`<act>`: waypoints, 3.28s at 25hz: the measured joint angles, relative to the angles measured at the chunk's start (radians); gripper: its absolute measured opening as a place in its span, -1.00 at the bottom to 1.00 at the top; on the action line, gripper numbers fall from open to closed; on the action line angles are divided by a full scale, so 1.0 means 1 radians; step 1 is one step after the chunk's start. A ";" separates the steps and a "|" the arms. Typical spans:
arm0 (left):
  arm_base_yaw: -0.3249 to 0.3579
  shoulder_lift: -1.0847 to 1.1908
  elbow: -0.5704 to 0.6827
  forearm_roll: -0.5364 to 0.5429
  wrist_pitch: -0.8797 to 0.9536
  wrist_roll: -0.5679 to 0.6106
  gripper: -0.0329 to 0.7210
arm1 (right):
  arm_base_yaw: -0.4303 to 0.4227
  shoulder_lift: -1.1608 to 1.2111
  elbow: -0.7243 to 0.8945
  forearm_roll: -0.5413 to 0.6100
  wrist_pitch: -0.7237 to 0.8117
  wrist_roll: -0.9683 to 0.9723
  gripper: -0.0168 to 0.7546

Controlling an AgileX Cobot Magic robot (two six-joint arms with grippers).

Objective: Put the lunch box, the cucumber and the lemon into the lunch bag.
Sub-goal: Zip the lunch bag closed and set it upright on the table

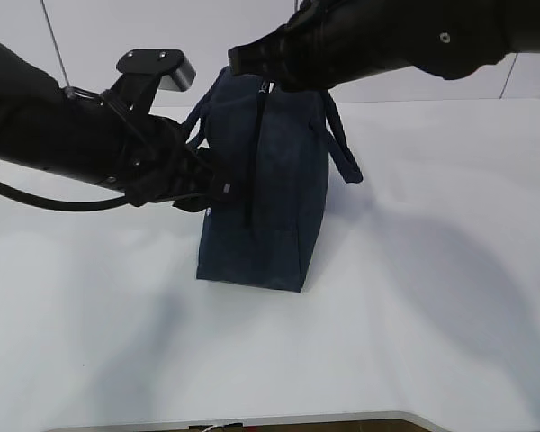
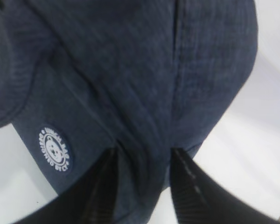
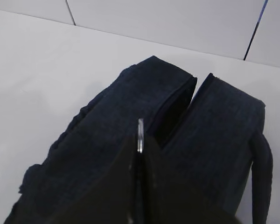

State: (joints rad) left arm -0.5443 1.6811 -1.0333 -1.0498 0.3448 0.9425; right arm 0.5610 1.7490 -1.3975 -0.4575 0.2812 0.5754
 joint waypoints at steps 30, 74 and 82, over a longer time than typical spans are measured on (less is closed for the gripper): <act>0.000 0.023 -0.058 -0.055 -0.112 0.000 -0.92 | 0.000 -0.008 0.000 0.090 0.029 0.002 -0.94; 0.000 0.000 -0.069 0.237 0.113 -0.032 -0.95 | -0.107 0.109 -0.095 0.017 -0.054 0.089 -0.94; 0.036 -0.019 -0.069 0.210 0.126 -0.088 -0.81 | -0.115 0.109 -0.095 0.055 -0.054 0.097 -0.94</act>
State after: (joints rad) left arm -0.5086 1.6624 -1.1028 -0.8401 0.4706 0.8542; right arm 0.4458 1.8583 -1.4926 -0.4020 0.2274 0.6720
